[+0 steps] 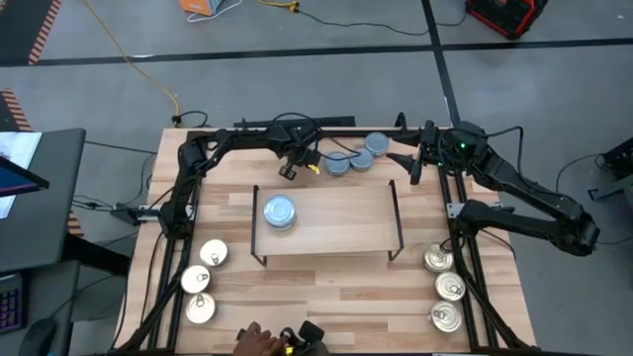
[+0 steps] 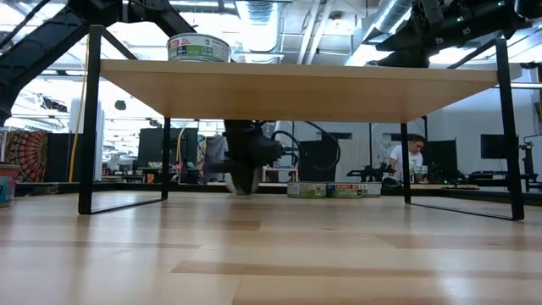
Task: Stack canned seafood by type on shelf
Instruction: Stack the green tuna can on top of the green tuna can on the shelf
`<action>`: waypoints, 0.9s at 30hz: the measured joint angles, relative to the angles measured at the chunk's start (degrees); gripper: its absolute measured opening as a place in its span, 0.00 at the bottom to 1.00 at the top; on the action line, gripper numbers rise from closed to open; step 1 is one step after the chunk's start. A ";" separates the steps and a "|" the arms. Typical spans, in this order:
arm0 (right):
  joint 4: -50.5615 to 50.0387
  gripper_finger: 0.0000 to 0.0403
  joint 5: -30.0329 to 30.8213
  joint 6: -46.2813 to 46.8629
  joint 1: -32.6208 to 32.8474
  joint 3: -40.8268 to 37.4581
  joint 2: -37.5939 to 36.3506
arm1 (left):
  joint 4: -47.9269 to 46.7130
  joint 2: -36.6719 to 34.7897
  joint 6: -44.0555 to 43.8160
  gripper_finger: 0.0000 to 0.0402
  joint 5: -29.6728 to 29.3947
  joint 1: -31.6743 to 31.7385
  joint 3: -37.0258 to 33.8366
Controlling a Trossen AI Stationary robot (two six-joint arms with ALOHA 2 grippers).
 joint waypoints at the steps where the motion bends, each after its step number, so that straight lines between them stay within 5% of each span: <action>1: 0.02 0.73 0.00 0.00 0.00 0.00 0.00 | -1.63 -0.13 -0.21 0.00 -0.04 -0.23 0.11; 10: 0.04 0.73 -0.02 0.00 -0.02 0.00 0.11 | -8.10 -4.51 -11.44 0.00 4.40 0.03 1.92; 17: 0.13 0.73 -0.02 0.01 0.00 0.00 0.11 | -7.94 -9.95 -33.35 0.05 10.19 3.41 2.01; 23: 0.35 0.73 -0.02 0.26 0.00 0.00 0.11 | -11.76 -14.57 -51.80 0.31 16.77 6.55 2.03; 27: 0.52 0.73 -0.02 0.28 0.00 0.00 0.11 | -16.58 -16.26 -57.37 0.56 15.12 6.68 2.03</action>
